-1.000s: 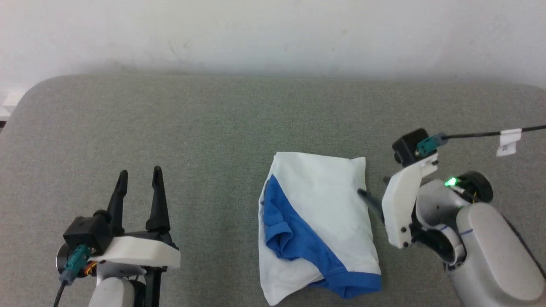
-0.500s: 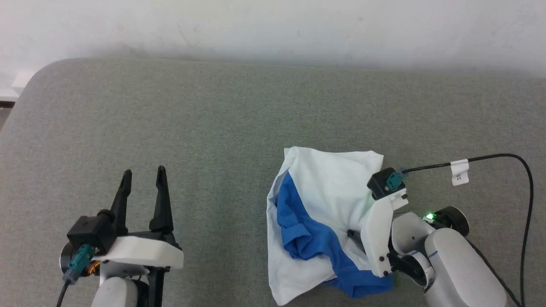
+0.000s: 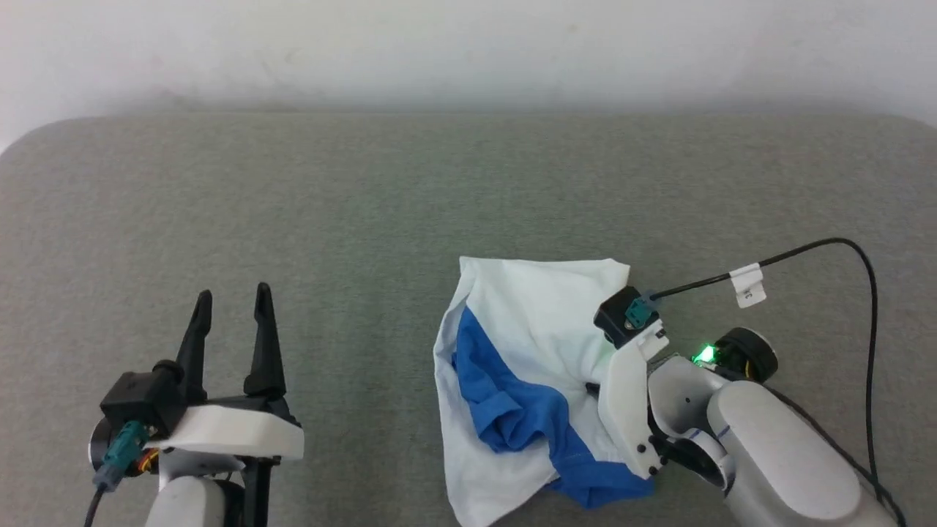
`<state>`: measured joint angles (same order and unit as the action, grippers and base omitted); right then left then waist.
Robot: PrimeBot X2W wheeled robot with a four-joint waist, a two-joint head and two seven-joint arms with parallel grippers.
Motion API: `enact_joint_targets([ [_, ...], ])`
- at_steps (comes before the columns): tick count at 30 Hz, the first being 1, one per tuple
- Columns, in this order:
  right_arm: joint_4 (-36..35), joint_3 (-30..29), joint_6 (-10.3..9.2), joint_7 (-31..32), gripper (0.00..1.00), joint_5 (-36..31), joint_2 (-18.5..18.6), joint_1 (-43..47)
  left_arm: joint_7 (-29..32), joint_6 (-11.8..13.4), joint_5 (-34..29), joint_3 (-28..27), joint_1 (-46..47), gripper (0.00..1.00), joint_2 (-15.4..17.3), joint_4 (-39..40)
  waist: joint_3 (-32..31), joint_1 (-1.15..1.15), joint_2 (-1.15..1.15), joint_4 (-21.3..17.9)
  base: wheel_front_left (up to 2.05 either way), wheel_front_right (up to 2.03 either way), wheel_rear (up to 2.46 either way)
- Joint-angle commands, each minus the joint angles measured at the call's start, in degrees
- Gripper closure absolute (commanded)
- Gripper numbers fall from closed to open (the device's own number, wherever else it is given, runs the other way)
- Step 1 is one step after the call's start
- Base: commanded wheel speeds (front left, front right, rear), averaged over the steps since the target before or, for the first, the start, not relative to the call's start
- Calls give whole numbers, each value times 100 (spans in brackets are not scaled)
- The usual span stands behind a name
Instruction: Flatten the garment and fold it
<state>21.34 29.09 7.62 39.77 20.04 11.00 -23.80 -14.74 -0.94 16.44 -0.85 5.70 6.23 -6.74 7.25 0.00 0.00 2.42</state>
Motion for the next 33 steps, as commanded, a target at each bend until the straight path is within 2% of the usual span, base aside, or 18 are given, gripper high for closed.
enact_joint_targets([
  [1,-53,140,-13,26,100,76,217,-61,-26,20,-30,-44,-63,0,35,40,82,0,0,-459,0,0,0],
  [9,-704,1120,-13,58,100,620,1332,-805,-26,84,-26,-147,52,0,71,247,516,0,0,-1700,0,0,0],
  [15,-635,1385,-13,-192,100,767,1985,-1441,4,115,-97,-109,301,0,150,456,958,0,0,-2241,0,0,0],
  [20,-329,1491,-13,-587,100,674,2477,-1939,125,117,-191,-37,502,0,270,677,1350,0,0,-2379,0,0,0],
  [26,400,1388,-13,-989,100,512,2848,-2434,287,131,-267,-20,674,0,436,884,1759,0,0,-2331,0,0,0],
  [33,1252,1006,-13,-1347,100,214,2894,-2809,454,170,-318,-6,752,0,559,1115,2061,0,0,-2147,0,0,0],
])
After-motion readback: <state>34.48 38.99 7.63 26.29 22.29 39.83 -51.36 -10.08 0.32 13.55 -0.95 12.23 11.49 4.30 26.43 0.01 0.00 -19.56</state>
